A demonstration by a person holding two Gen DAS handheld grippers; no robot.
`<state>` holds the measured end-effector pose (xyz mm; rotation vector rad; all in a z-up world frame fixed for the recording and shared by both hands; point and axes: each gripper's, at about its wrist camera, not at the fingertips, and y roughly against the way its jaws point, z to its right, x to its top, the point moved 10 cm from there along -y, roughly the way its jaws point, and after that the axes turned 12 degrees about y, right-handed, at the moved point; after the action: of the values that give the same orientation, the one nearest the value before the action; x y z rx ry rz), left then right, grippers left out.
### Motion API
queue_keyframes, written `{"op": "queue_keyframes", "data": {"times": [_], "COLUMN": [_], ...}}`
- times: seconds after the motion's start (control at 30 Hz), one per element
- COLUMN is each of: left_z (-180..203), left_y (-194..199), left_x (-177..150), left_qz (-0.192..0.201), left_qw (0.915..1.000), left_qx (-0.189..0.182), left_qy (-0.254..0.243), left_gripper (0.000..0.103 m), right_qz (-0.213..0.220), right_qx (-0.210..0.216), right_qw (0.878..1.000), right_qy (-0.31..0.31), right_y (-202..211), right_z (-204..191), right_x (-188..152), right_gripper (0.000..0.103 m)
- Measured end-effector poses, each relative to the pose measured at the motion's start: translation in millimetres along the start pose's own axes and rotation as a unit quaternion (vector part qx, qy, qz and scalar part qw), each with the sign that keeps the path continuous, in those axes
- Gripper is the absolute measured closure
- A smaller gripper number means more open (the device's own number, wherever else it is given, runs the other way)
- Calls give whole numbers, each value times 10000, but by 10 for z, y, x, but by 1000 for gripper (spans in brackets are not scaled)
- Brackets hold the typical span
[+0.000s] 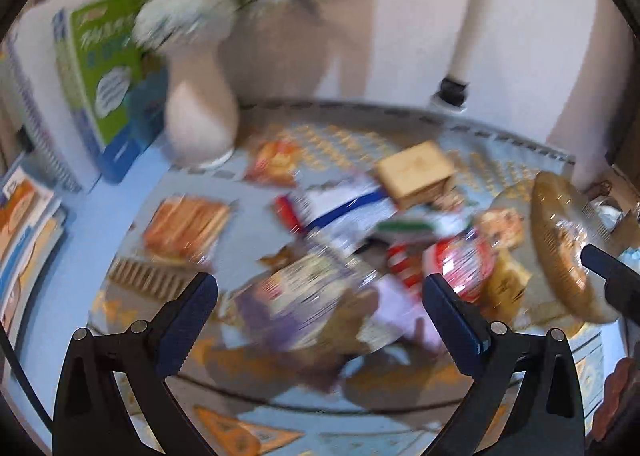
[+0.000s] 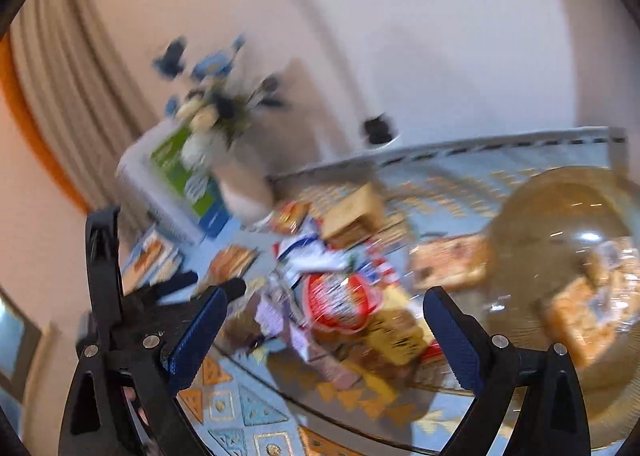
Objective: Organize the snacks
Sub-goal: 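Drop the bread loaf and cookie bag into the amber glass bowl with both tools, then grasp the purple biscuit bag with the left tool while the right tool grasps the pink stick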
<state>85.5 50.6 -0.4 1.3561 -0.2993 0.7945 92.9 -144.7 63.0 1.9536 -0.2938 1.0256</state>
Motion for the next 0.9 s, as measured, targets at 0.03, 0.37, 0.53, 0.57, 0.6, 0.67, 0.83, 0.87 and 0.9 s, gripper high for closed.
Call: {"op": "queue_keyframes", "data": {"times": [0.03,0.37,0.53,0.57,0.6,0.67,0.83,0.87,0.9], "left_z": [-90,-114,-41,-66,-60,-39,-23,-25,-32], "left_y": [-44,-344,-625,-654,-643,-637,-614,-612,-609], "left_x": [-62,-375,-444,-456,-458,-495,-525,-527,-526], "left_qz": [-78,-561,-386,-368,-369,-378,-383,-382,-382], "left_qw": [10000,9966,9967,9974,9975,9974,9973,9973,9973], "left_qx": [9,-511,-522,-440,-377,-320,-305,-300,-298], "left_qy": [-8,-333,-496,-435,-460,-524,-549,-553,-555], "left_gripper": [1,1,0,0,0,0,0,0,0], "right_qz": [-66,-935,-1001,-899,-885,-890,-822,-838,-883], "right_qx": [64,71,-12,-153,-265,-98,192,178,161], "right_qw": [9999,9886,9846,9841,9827,9854,9919,9914,9903], "right_qy": [95,1177,1430,1527,1604,1446,945,987,1056], "right_y": [-98,-879,-1112,-1143,-1163,-1160,-1139,-1145,-1156], "right_z": [-73,-358,-334,-307,-299,-311,-199,-216,-239], "right_x": [-47,-574,-707,-736,-779,-806,-775,-775,-784], "right_gripper": [5,5,13,17,24,50,56,56,56]}}
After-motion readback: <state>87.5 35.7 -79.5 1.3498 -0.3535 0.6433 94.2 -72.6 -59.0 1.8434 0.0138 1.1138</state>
